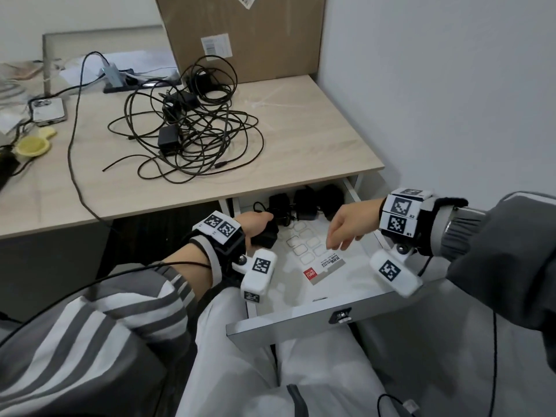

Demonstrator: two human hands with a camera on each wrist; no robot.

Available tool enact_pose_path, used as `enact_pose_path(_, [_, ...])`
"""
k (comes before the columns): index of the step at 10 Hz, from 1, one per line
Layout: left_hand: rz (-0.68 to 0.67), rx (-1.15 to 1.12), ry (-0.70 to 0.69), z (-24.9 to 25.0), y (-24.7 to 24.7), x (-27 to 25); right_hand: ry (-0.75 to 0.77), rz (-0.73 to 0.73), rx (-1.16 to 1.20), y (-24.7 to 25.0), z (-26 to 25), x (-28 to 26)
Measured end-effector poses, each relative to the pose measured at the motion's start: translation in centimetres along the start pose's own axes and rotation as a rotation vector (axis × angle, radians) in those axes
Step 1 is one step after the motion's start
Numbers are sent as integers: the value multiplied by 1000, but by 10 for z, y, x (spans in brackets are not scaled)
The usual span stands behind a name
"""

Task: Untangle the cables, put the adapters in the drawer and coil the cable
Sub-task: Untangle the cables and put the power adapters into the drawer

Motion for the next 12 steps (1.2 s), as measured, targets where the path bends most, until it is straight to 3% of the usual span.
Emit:
enact_pose_path(2, [-30, -115, 25, -10, 6, -3, -34, -142, 88, -41, -8, -29])
enact_pose_path(4, [-4, -95, -23, -9, 3, -11, -43, -98, 108, -61, -9, -41])
enact_pose_path(5, [81, -24, -49, -9, 6, 1, -46, -100, 124, -63, -7, -43])
enact_pose_path(6, [159, 161, -94, -10, 9, 49, -46, -135, 115, -68, -6, -42])
enact_pose_path(7, [205, 395, -152, 2, 5, 47, -45, -156, 97, -73, -4, -42])
enact_pose_path(8, [265, 769, -240, 14, 0, 41, -35, -179, 107, -75, -2, -41])
enact_pose_path(10, [217, 1507, -345, 33, -3, 33, 0, -179, 111, -72, 0, -42])
enact_pose_path(11, [240, 1752, -516, 33, -11, 22, 6, -189, 113, -72, 0, -42])
enact_pose_path(12, [323, 1804, -518, 30, -21, 18, 10, -205, 110, -74, 0, -43])
Point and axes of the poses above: each hand's wrist, its own x-axis towards the middle knuckle, its own y-axis out of the back of the hand, z = x × y, the point moved 4 cm from there along x, towards the middle knuckle, and after that the axes turned 7 degrees about x, right-handed, at the moved point
